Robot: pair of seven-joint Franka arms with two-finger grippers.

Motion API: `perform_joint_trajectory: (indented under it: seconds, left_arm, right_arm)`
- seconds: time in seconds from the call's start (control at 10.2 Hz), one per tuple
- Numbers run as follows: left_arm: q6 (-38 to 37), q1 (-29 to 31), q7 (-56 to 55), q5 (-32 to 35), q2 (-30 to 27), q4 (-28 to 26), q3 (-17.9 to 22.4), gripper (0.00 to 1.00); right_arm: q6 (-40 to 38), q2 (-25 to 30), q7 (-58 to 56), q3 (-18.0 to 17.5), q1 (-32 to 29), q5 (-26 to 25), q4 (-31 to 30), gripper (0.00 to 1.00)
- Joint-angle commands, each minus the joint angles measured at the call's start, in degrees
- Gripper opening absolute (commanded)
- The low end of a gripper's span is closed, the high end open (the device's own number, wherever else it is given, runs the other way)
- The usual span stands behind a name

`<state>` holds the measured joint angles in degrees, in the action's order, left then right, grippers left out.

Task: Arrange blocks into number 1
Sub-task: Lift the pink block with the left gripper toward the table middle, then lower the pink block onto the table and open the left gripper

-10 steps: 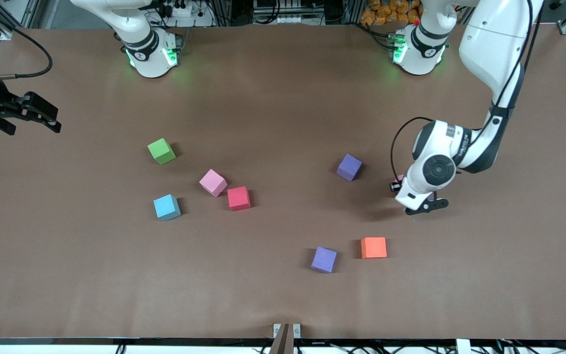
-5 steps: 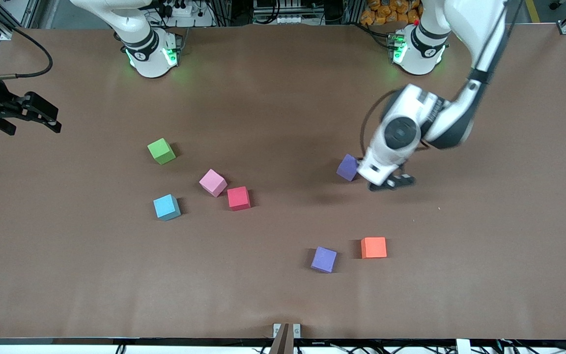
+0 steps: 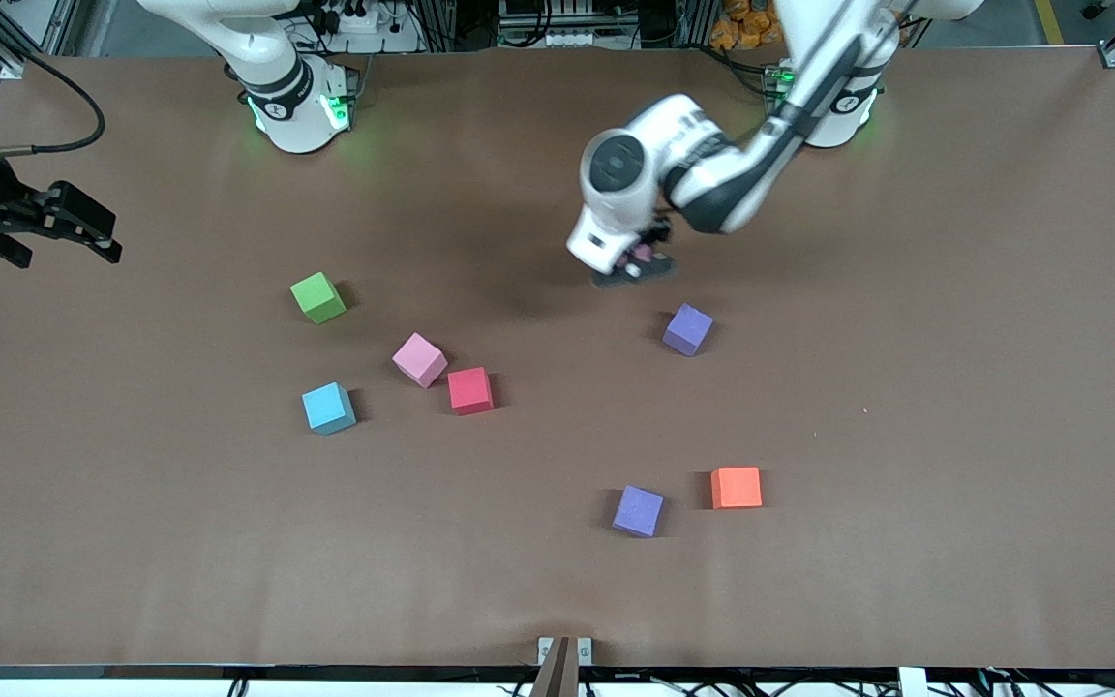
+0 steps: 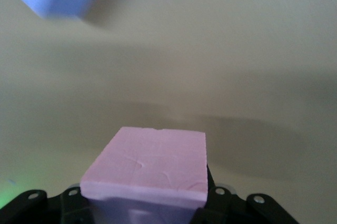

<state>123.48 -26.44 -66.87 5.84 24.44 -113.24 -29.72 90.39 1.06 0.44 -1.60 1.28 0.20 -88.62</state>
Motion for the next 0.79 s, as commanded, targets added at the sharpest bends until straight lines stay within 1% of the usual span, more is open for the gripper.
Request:
perform_joint_trajectory:
  seconds: [0.0,0.2,0.49,0.59,0.69]
  left_arm:
    - [3.1,-6.7,-4.8,-1.6,3.3,1.7,0.5,0.0]
    - [3.6,-11.2,-5.6,-1.7,5.3,1.7,0.5,0.0]
    - [3.7,-13.9,-5.6,-1.6,7.4,1.6,0.5,0.0]
    - [3.6,-14.5,-5.6,-1.6,7.9,1.6,0.5,0.42]
    - [3.6,-15.8,-5.6,-1.1,8.3,1.6,0.6,0.99]
  right_arm:
    - [-0.1,-0.1,-0.6,0.0,-0.2,0.9,0.6,1.0]
    - [-0.1,-0.1,-0.6,0.0,-0.2,0.9,0.6,1.0]
    - [-0.1,-0.1,-0.6,0.0,-0.2,0.9,0.6,1.0]
    - [0.0,-0.1,-0.6,0.0,-0.2,0.9,0.6,1.0]
    - [0.0,-0.1,-0.6,0.0,-0.2,0.9,0.6,1.0]
